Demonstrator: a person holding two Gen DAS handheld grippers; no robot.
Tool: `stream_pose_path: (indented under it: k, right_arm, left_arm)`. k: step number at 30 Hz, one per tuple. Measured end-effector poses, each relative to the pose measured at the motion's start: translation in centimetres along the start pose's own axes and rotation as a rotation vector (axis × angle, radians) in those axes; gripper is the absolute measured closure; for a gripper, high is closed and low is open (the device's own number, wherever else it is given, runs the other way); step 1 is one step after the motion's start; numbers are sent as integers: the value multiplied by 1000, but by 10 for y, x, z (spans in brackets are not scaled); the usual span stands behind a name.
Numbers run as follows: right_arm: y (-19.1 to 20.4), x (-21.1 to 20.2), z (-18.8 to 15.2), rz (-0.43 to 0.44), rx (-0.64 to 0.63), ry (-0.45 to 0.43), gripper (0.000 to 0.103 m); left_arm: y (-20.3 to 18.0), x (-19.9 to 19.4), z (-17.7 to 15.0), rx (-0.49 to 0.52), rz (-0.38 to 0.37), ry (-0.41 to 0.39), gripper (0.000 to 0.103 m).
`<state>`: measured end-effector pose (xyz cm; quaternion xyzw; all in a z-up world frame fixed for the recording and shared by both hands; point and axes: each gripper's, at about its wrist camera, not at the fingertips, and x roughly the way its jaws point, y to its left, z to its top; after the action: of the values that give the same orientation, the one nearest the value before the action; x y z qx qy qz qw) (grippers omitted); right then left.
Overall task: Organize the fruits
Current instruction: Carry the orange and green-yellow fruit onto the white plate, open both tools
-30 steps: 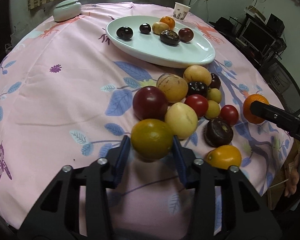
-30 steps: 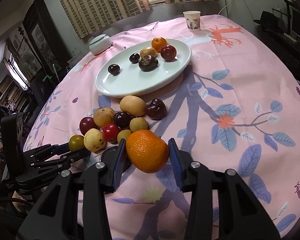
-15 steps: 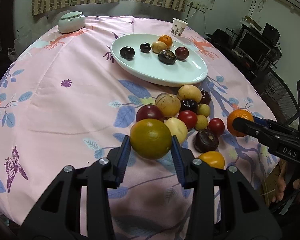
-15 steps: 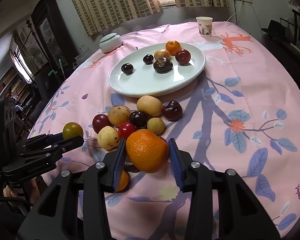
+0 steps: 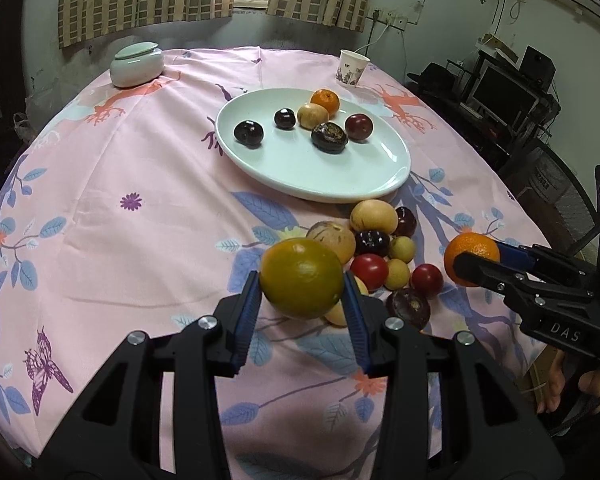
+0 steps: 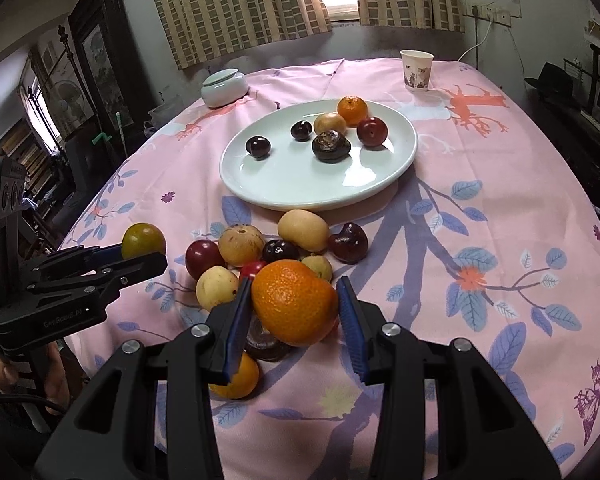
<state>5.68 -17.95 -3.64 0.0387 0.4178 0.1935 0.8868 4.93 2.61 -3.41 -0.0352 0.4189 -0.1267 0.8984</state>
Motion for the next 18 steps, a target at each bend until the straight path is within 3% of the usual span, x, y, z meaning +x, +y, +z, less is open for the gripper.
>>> stream_pose_path:
  k: [8, 12, 18]
  right_arm:
    - [9, 8, 32, 18, -44, -24, 60]
    - [16, 21, 63, 5, -105, -19, 60]
    - [22, 50, 107, 10, -175, -19, 60]
  left_arm:
    - [2, 7, 37, 39, 39, -25, 62]
    - [5, 15, 76, 70, 56, -27, 62]
    - [20, 44, 139, 36, 72, -13, 61]
